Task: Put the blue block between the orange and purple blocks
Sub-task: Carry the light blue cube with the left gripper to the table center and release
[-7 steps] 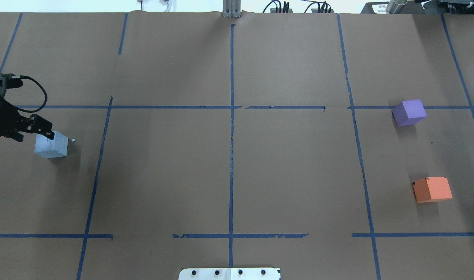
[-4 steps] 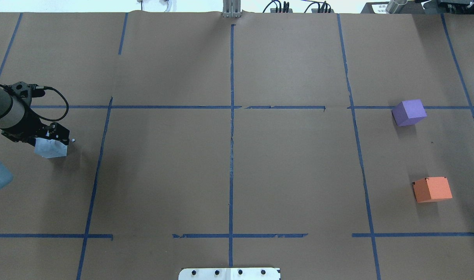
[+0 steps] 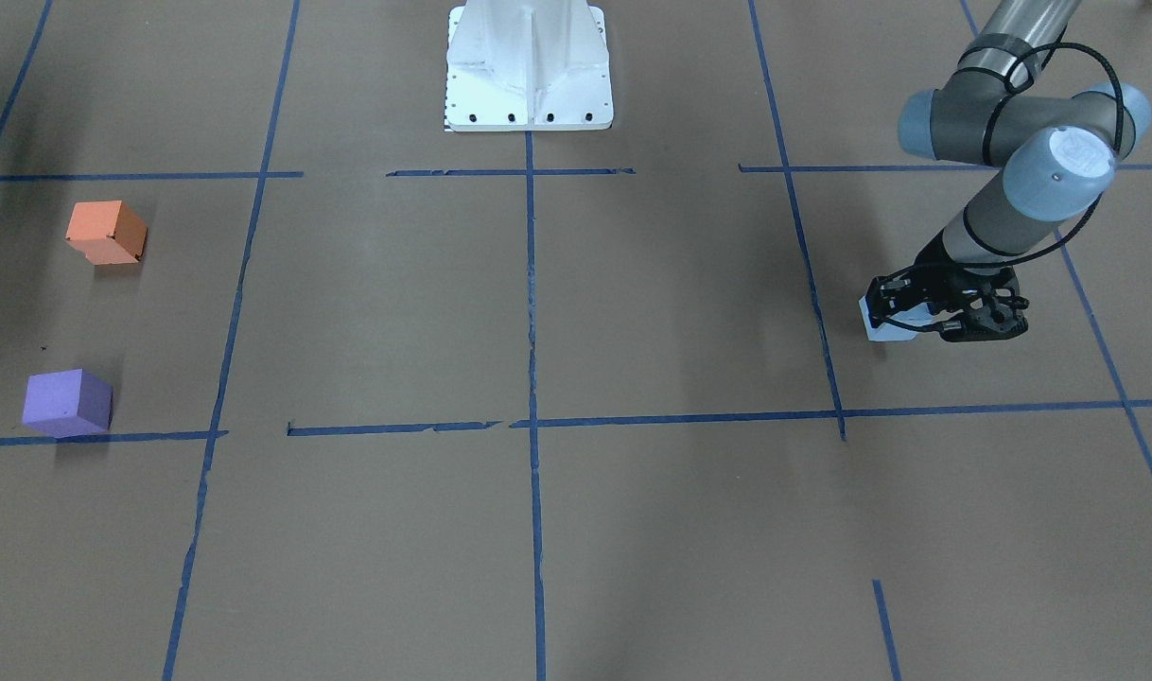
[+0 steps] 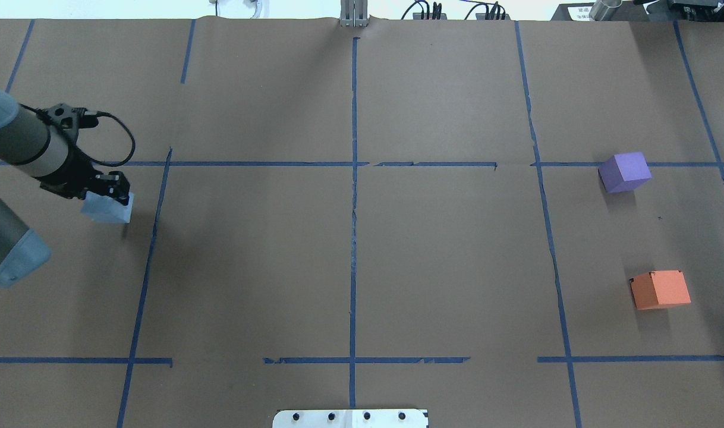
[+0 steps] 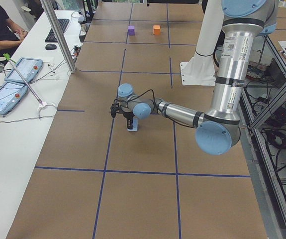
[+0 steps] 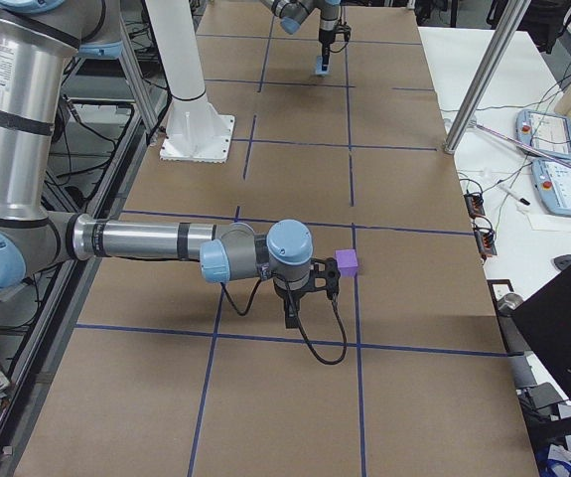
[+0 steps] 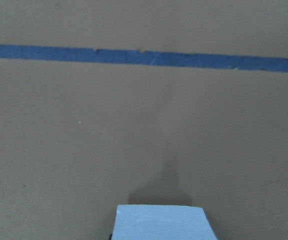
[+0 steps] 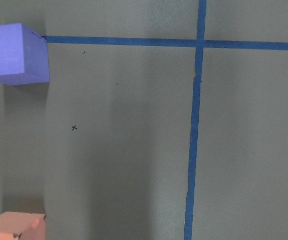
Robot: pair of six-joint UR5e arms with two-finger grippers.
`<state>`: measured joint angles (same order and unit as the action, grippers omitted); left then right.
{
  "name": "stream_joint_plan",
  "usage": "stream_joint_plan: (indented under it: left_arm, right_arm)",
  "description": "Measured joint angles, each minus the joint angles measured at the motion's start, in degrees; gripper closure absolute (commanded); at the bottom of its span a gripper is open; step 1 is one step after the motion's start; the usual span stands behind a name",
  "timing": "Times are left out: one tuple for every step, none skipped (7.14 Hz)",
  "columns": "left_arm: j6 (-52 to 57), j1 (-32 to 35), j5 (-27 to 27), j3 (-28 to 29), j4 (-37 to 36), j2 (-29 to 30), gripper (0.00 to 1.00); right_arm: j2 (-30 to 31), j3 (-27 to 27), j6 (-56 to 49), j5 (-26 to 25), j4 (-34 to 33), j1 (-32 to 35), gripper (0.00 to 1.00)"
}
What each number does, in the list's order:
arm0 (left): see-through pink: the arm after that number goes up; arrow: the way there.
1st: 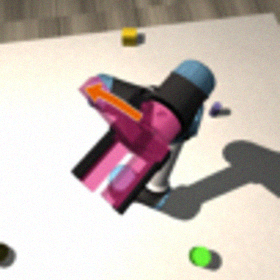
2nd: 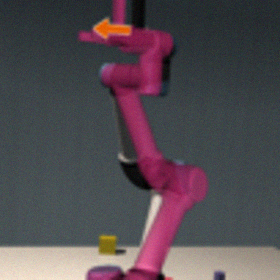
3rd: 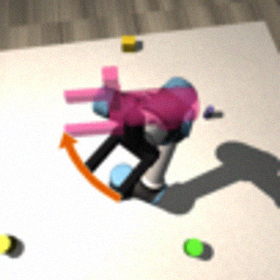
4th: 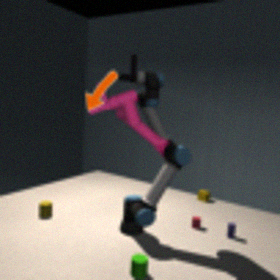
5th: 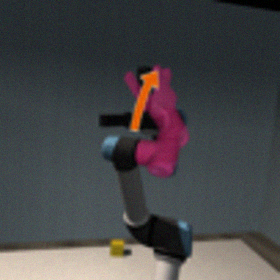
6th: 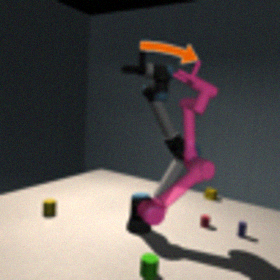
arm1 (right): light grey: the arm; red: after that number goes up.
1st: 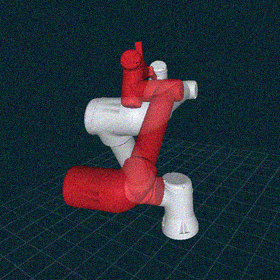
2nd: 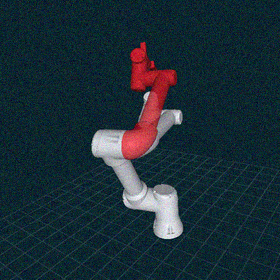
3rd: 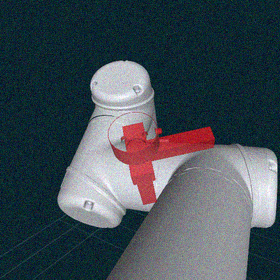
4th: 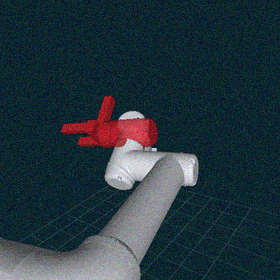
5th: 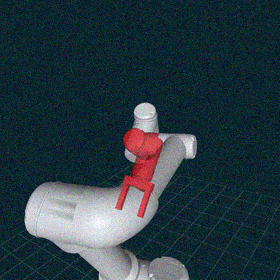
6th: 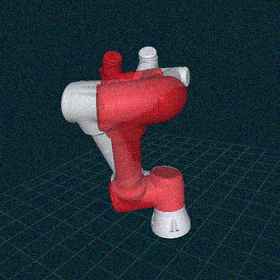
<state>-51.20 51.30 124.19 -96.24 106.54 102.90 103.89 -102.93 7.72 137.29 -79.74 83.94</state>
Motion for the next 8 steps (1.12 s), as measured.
stream_joint_plan:
  left_arm:
    - [-0.55,-1.77,-0.14,-1.19,-4.77,6.19,1.00]
    - [-3.22,-6.32,-0.78,-1.15,-8.43,13.10,1.00]
    - [-7.31,-11.46,-2.84,0.10,-9.92,18.73,1.00]
    - [-11.94,-16.65,-6.85,4.05,-10.35,25.18,0.99]
    - [-16.14,-20.62,-10.30,9.93,-10.26,31.54,0.95]
    - [-18.31,-23.12,-12.37,14.81,-10.09,35.87,0.86]
    - [-19.17,-24.70,-13.98,17.30,-9.93,37.87,0.02]
    - [-19.34,-25.53,-15.21,18.21,-9.74,38.59,0.00]
  right_arm:
    - [0.00,0.00,-0.02,0.00,0.03,0.00,0.00]
    - [-0.01,-0.04,0.00,0.00,0.08,0.00,0.00]
    - [-0.03,-0.07,0.01,0.00,0.10,-0.01,0.00]
    - [-0.07,-0.08,0.01,0.00,0.11,-0.03,0.00]
    - [-0.11,-0.10,0.02,0.02,0.11,-0.09,0.00]
    - [-0.15,-0.14,0.04,0.08,0.11,-0.19,0.00]
    - [-0.20,-0.18,0.08,0.14,0.13,-0.35,0.00]
    - [-0.39,-0.42,0.33,0.18,0.17,-0.62,0.00]
